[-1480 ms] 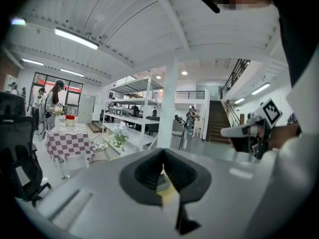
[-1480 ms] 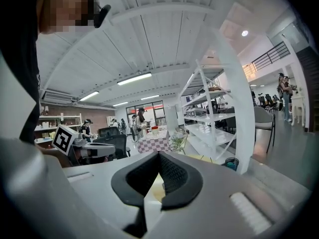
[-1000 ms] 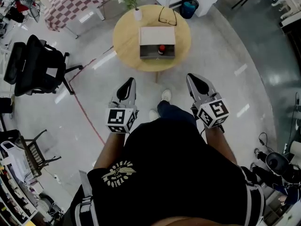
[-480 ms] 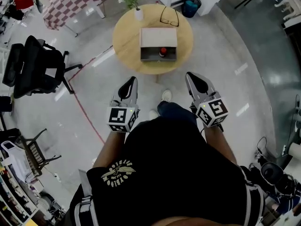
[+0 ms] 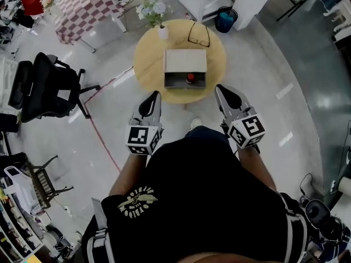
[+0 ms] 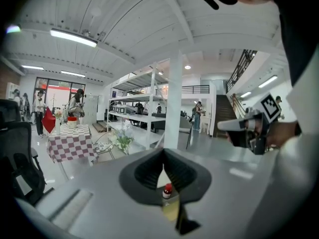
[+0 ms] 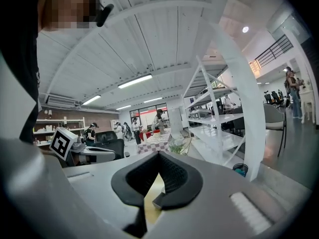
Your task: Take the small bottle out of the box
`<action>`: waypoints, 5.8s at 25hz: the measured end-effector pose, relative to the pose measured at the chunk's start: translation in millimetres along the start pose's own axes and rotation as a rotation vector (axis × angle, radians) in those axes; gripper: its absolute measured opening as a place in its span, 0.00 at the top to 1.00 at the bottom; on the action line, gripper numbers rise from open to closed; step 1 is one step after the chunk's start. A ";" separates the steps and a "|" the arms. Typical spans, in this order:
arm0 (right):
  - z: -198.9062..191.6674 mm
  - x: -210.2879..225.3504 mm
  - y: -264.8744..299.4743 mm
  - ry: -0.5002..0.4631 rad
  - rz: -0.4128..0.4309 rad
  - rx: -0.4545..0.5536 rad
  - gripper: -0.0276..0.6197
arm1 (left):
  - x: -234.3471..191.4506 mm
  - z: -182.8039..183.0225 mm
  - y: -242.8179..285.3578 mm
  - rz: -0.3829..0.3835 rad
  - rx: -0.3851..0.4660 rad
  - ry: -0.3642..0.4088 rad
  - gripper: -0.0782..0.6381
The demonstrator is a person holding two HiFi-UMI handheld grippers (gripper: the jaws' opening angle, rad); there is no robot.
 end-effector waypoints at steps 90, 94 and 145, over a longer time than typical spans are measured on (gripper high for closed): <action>90.9 57.9 74.6 -0.497 0.258 -0.425 0.73 | -5.9 61.7 120.1 0.003 0.011 -0.039 0.89; 89.1 55.2 66.2 -0.498 0.271 -0.410 0.73 | -1.0 60.2 110.3 0.024 0.010 -0.031 0.89; -162.9 108.3 202.1 -0.236 0.072 -0.630 0.68 | -68.5 60.9 112.5 0.042 -0.067 -0.010 0.89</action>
Point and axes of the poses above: the fingertips, and each gripper's own axes: y forward along the fingers, x to its right, z out of its top, the point moved 4 cm from there along -y, backward along the fingers, and after that the axes turned 10 degrees about -x, right-handed, at the moved point
